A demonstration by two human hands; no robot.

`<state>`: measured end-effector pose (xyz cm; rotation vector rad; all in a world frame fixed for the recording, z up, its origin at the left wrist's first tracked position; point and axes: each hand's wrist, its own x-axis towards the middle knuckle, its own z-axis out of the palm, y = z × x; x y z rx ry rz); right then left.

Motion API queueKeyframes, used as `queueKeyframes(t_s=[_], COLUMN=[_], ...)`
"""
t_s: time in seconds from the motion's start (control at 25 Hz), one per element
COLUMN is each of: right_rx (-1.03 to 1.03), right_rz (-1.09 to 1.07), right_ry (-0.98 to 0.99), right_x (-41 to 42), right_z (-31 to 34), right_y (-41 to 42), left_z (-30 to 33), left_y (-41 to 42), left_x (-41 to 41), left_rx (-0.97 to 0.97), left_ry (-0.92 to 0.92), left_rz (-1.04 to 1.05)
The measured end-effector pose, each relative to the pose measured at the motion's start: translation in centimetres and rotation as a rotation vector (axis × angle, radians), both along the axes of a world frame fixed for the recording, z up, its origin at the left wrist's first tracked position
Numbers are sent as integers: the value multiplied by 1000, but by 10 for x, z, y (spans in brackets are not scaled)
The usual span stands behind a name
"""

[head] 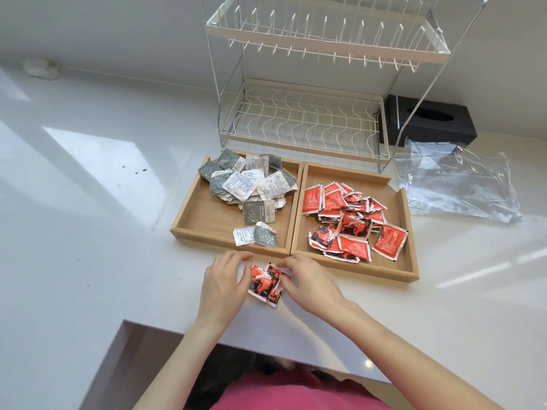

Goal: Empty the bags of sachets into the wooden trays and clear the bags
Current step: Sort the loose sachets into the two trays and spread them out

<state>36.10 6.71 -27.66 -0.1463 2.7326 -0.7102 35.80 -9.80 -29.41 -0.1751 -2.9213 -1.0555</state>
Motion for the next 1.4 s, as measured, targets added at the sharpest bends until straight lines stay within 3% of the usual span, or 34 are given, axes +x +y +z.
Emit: queueKeyframes(t_s=[0.2,0.44,0.6,0.76,1.08,1.24,1.4], right_rx=[97,-35,-149,-409,-618,-766,-766], right_rz=[-14,-139,-196,-321,-448,-535,-610], right_ry=[13,-105,-152,-201,-147,-119,-58], right_x=[10,10,15,18,15,8,-1], right_z=[-10,-17,-15,-5,14,28,33], right_y=[-10,-4,2,12,43,66,94], left_z=[-14,-12,-7,2,28,36,43], left_y=[8,13,15,22,42,59,81], left_x=[15,13,18,16,-2,-17,-32], left_rx=[-144,-156,-104,-21,255,284,225], left_ry=[-164,-328,-328,-333,-276,-262,-211], left_rz=[-41,-32,-75,-98,-27,-3,-53])
